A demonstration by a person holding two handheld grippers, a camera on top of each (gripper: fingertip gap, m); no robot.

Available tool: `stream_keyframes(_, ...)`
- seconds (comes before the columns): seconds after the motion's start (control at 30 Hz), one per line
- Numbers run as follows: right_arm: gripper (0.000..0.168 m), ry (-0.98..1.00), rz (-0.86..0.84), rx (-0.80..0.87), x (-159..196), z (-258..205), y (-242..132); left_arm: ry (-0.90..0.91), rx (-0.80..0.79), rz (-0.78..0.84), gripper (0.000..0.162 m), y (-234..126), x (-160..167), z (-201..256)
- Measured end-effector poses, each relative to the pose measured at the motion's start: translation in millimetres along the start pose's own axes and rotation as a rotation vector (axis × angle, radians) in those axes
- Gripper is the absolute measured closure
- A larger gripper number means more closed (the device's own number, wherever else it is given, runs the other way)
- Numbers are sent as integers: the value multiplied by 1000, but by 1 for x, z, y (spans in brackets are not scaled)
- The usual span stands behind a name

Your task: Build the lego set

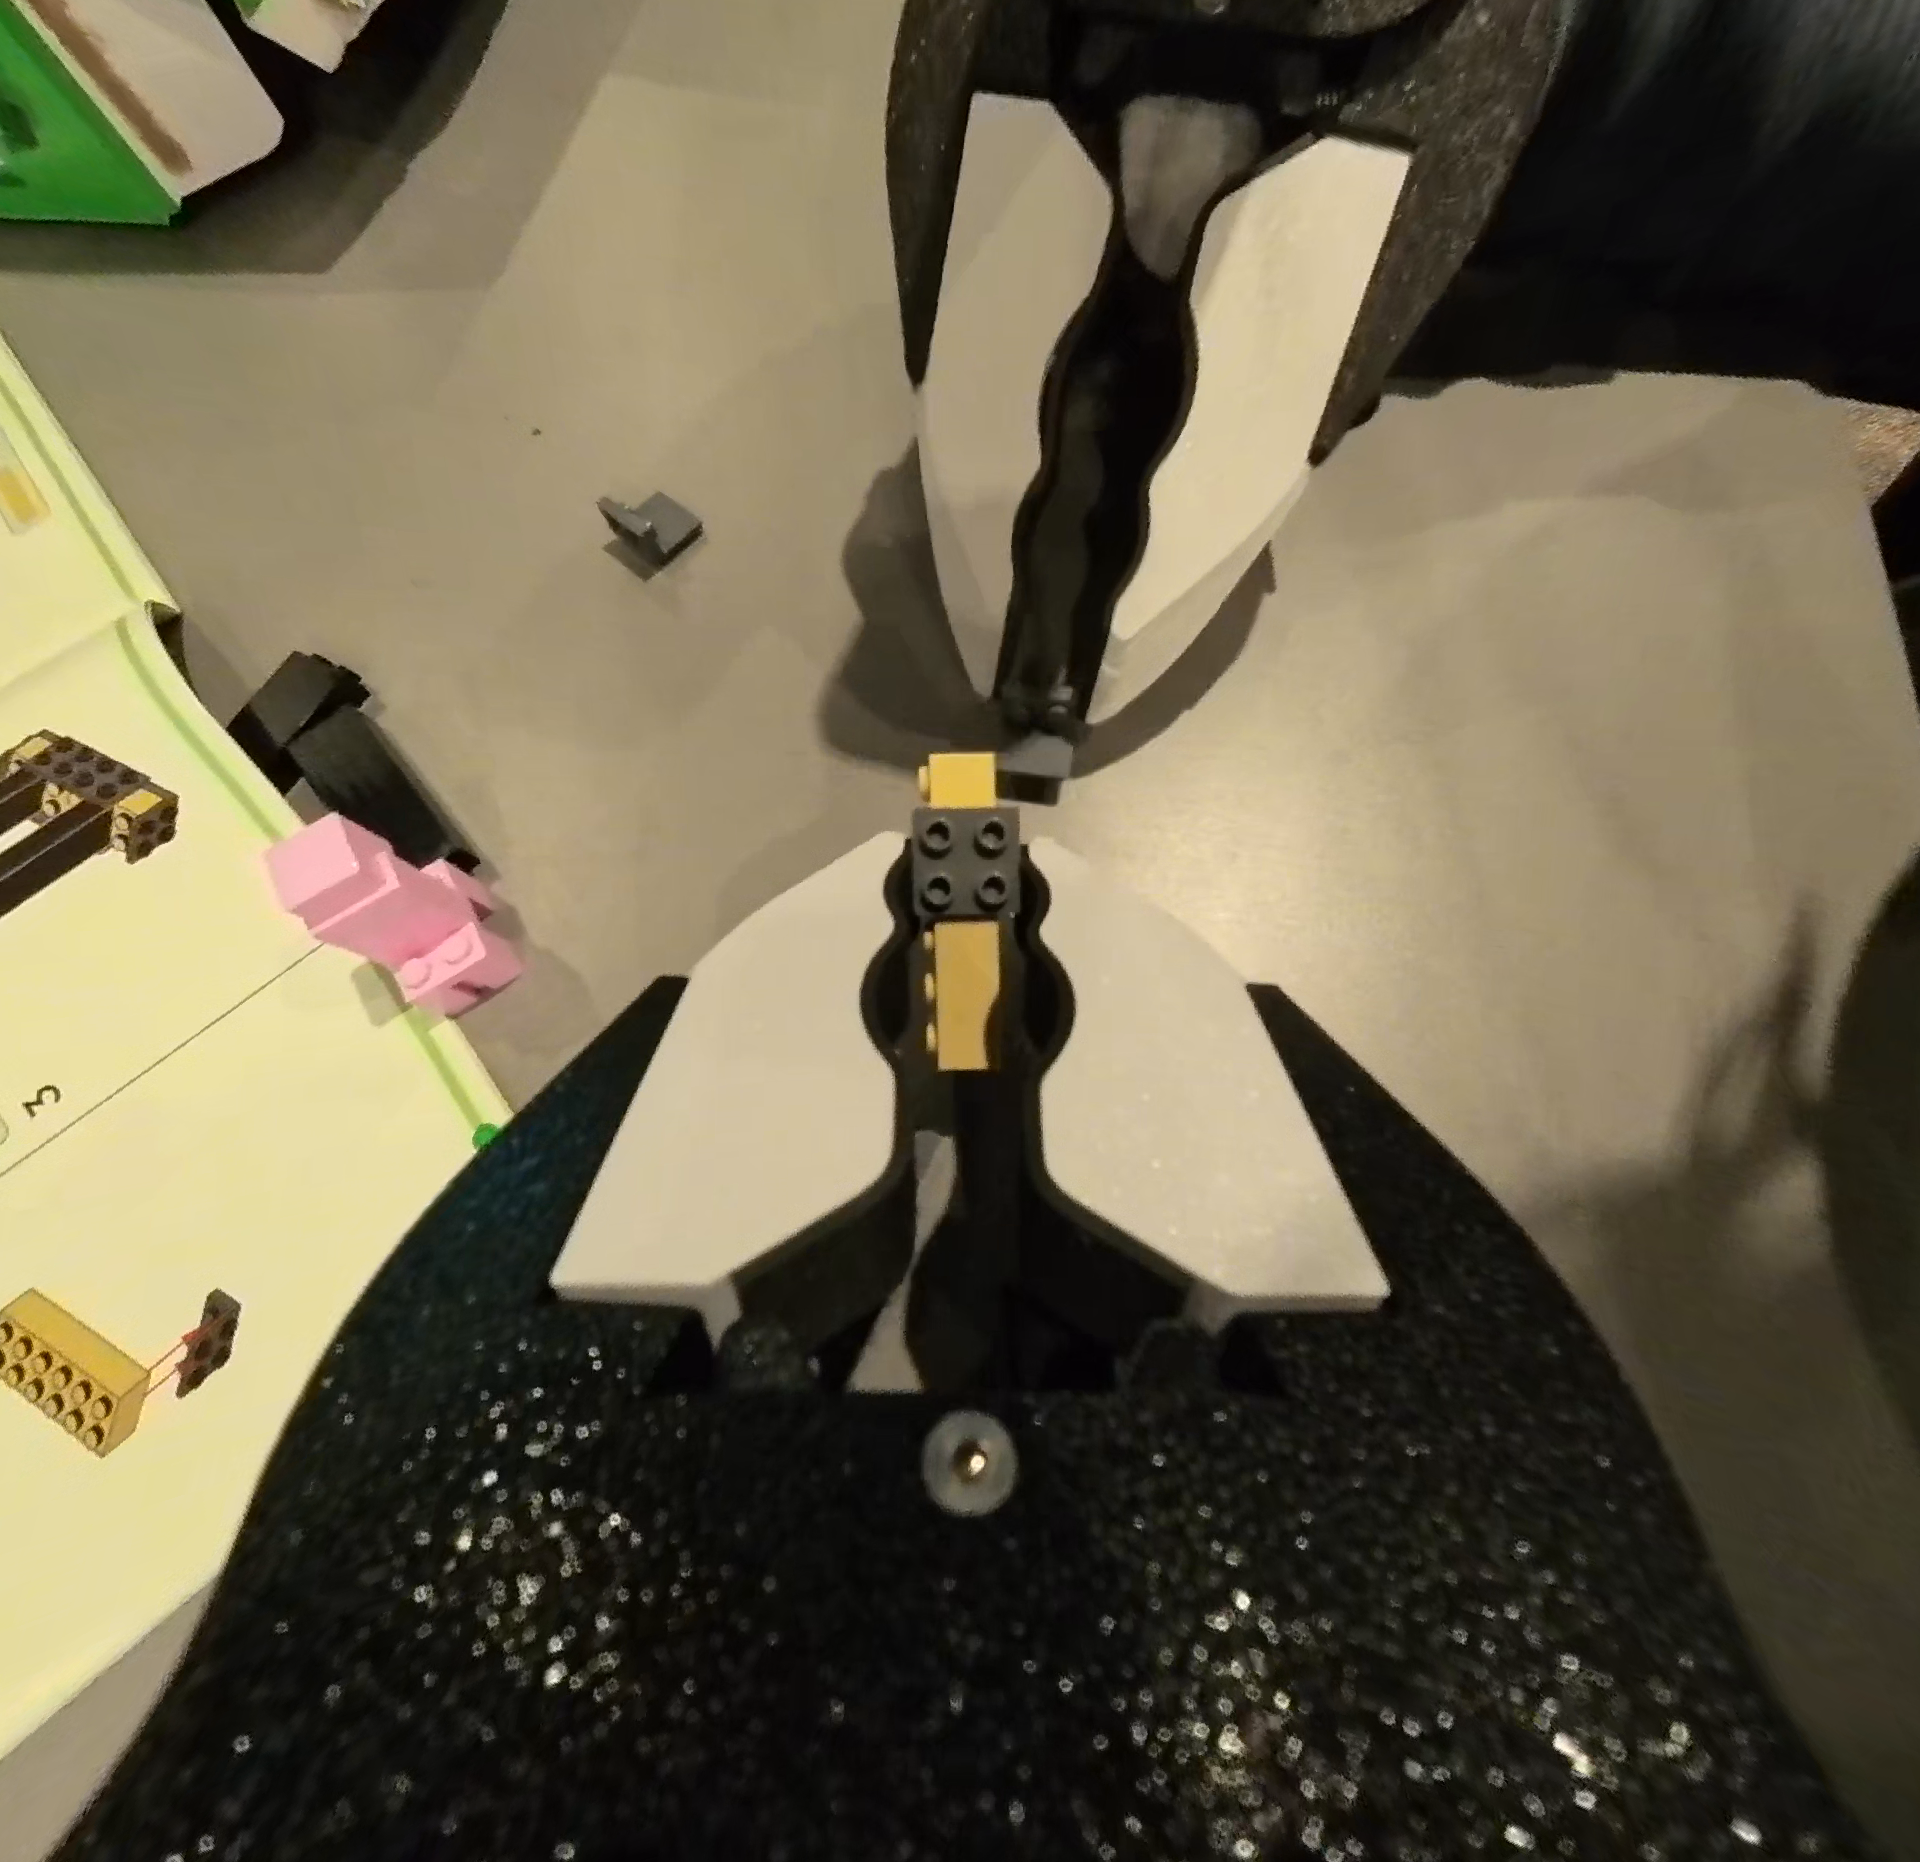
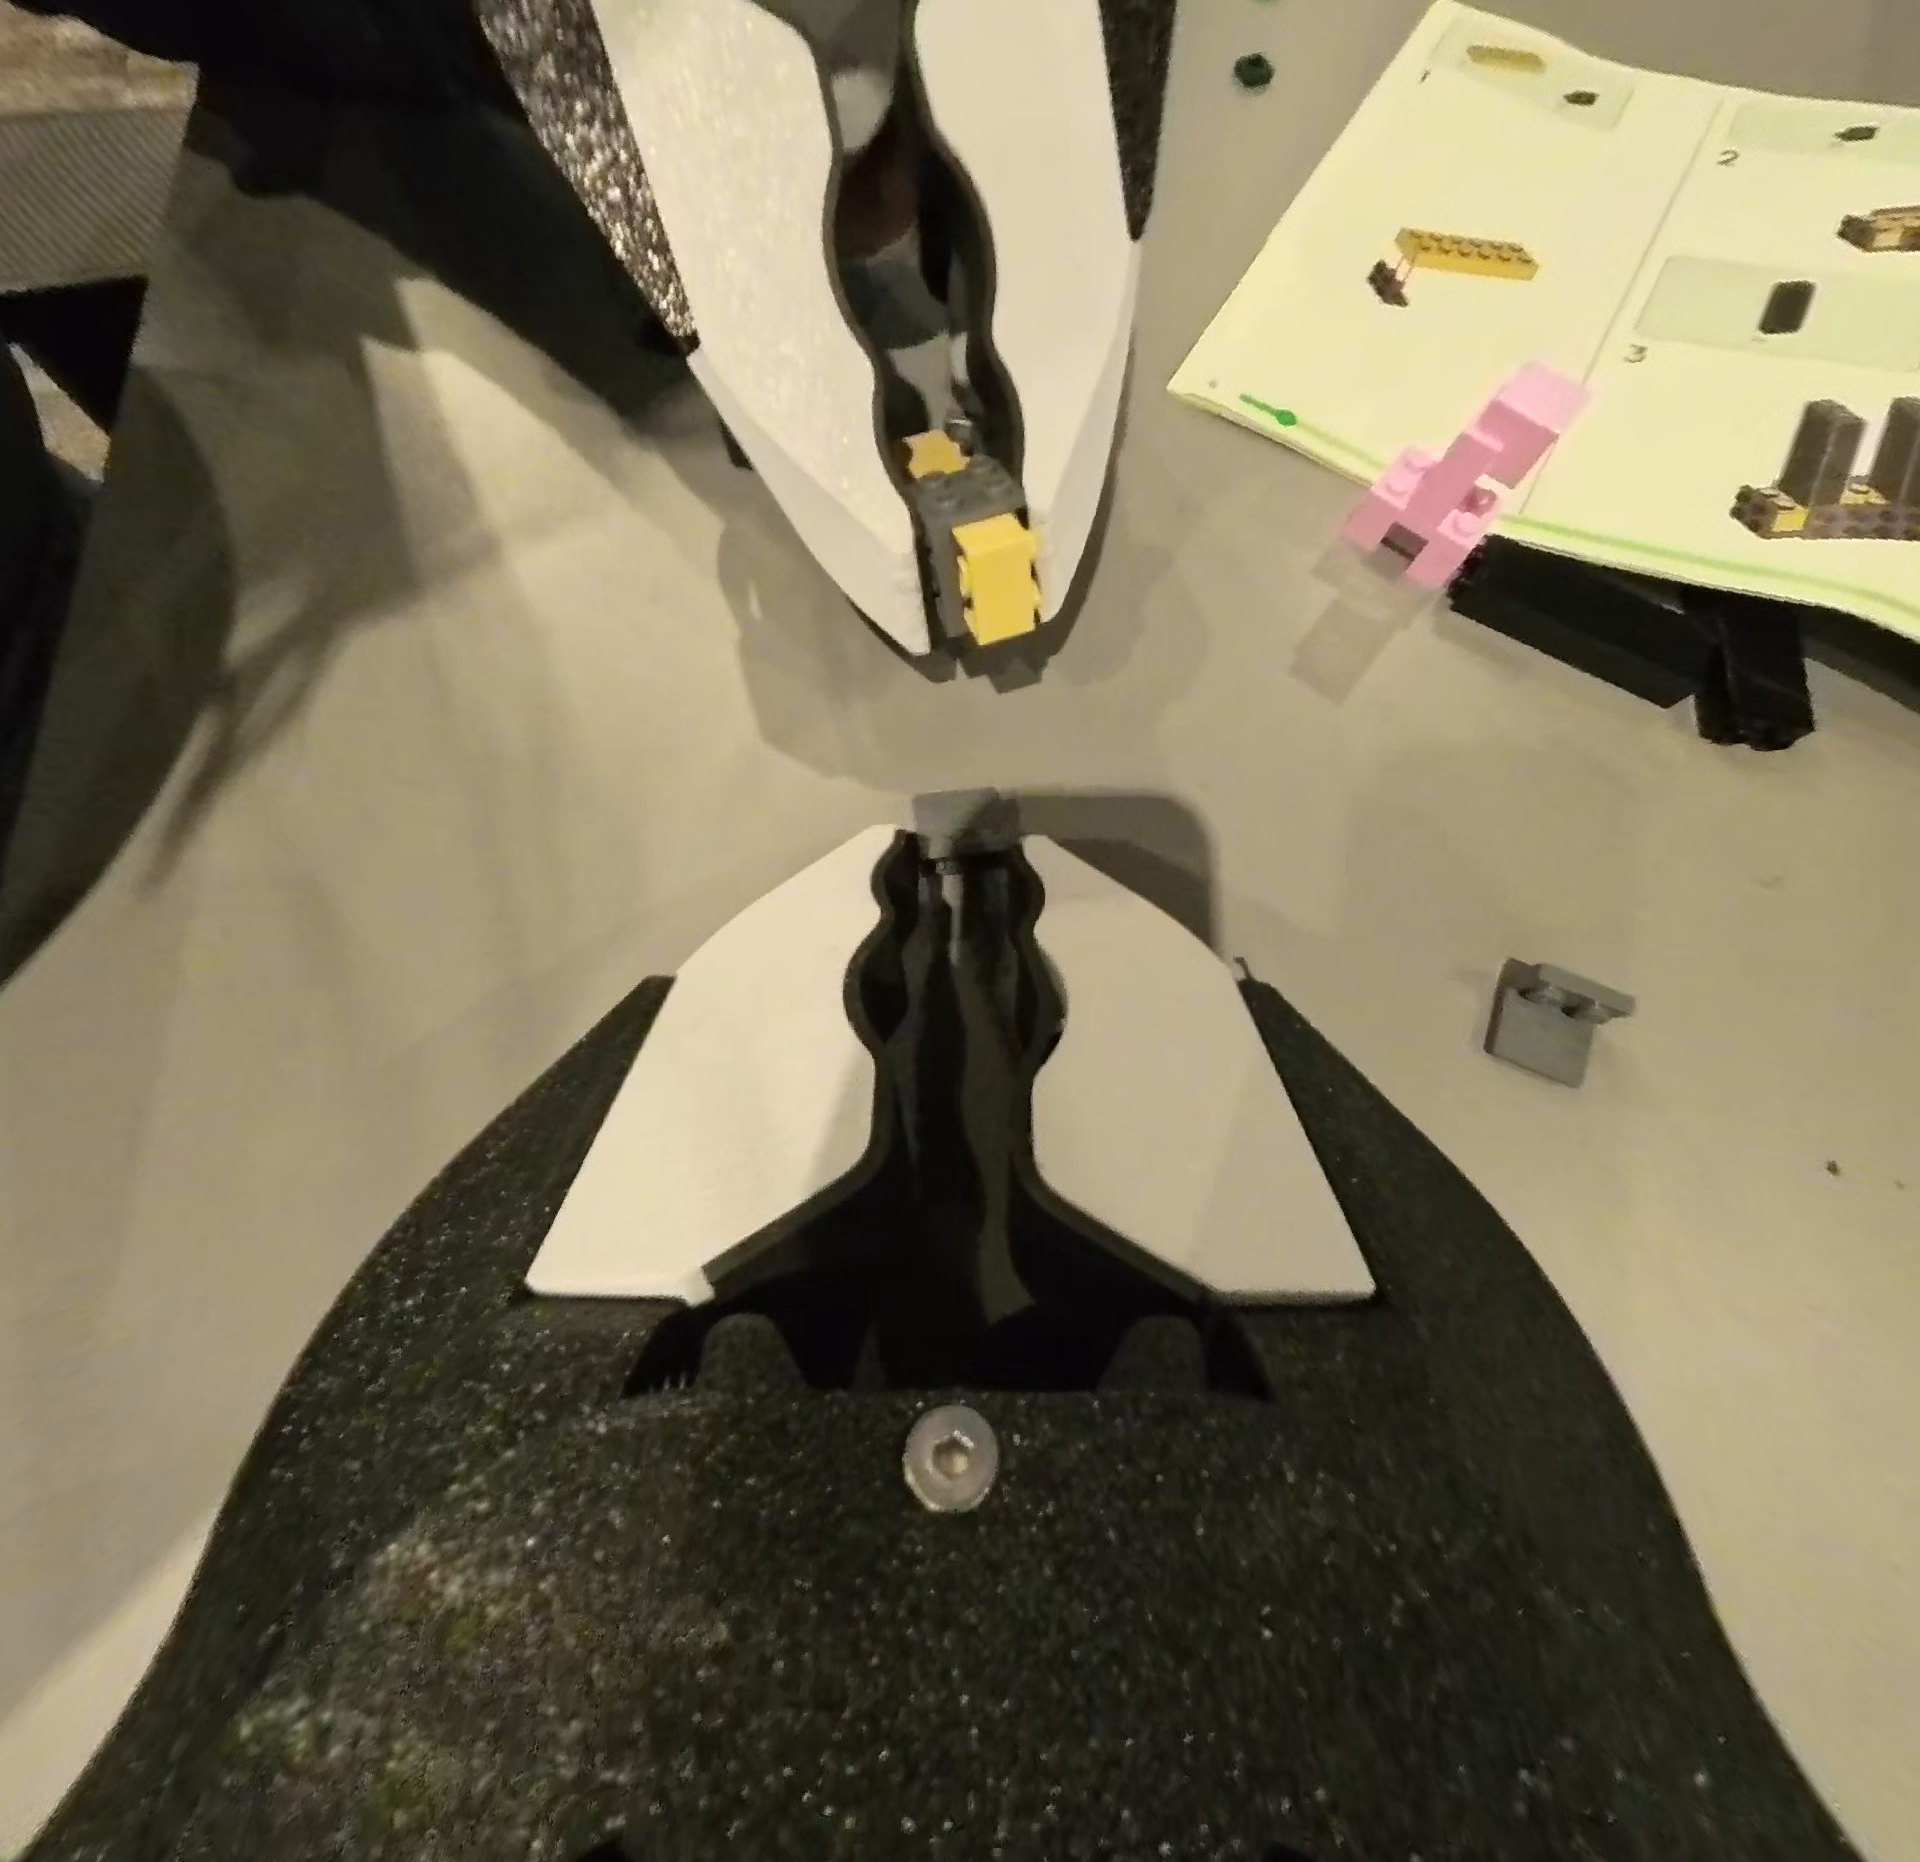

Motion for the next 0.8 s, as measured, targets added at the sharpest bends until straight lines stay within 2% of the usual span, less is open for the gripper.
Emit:
stream_keyframes(0.03, 152, 9, 14, -1, -1, 0, -1, 4, -3, 1, 146, 0, 0, 0)
stream_keyframes(0.3, 152, 19, 106, 72, -7, 5, -8, 14, -19, 9, 145, 1, 0, -1)
stream_keyframes(0.63, 152, 116, 233, 51, -14, 9, -19, 55, -72, 38, 146, -2, -3, -4)
stream_keyframes(0.7, 152, 110, 199, 77, -11, 11, -18, 55, -75, 36, 145, -2, -2, -5)
stream_keyframes(0.8, 152, 49, 58, 152, 0, 13, -13, 55, -72, 28, 145, -1, -1, -5)
Point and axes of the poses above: each gripper's, where its closed fingertips meet, y out along the fingers, x out of its underside, z = x × y across the jaws, the point moved 5 cm from there along -y, back along the fingers, and after that the axes turned 11 degrees about y, right-handed, at the moved point
